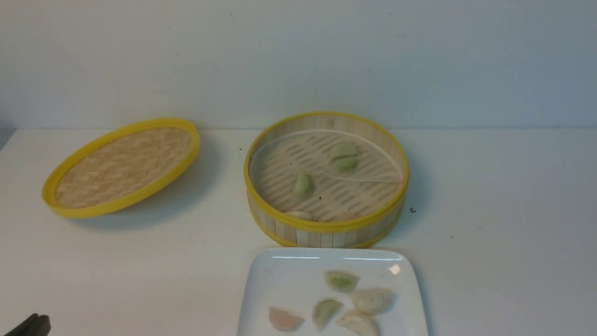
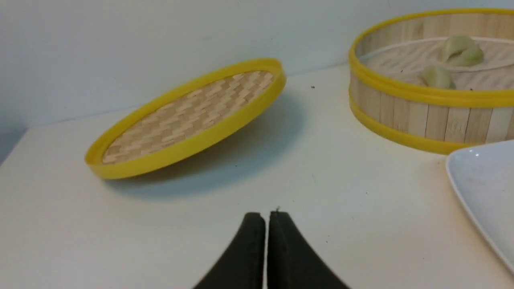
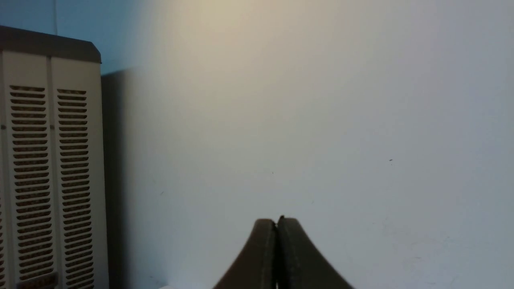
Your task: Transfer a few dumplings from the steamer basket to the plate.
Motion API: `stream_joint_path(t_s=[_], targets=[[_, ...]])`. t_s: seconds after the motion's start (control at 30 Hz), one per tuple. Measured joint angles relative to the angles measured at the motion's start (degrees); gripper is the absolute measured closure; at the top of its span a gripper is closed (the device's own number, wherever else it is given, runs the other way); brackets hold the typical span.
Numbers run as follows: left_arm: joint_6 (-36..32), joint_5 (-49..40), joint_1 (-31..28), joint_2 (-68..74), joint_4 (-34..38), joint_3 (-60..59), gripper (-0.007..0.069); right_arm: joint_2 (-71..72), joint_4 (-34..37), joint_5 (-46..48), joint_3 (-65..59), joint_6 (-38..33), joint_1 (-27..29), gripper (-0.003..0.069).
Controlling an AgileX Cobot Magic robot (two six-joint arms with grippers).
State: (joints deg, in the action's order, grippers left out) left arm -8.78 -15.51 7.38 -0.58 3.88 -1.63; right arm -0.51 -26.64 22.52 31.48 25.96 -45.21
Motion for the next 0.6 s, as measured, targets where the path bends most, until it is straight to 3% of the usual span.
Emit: stream_joint_path(t_s=[0.23,0.6], targets=[[0.00,-5.57,0.00,0.00,-0.16,-0.05,0.0631,0.00,0.00,0.00,0.00,0.00,0.00,0.0673],[0.00,-6.00,0.00,0.00,-0.16,-0.05,0.0631,0.00,-0.18,0.00,0.00,0.19,0.00,0.0673]])
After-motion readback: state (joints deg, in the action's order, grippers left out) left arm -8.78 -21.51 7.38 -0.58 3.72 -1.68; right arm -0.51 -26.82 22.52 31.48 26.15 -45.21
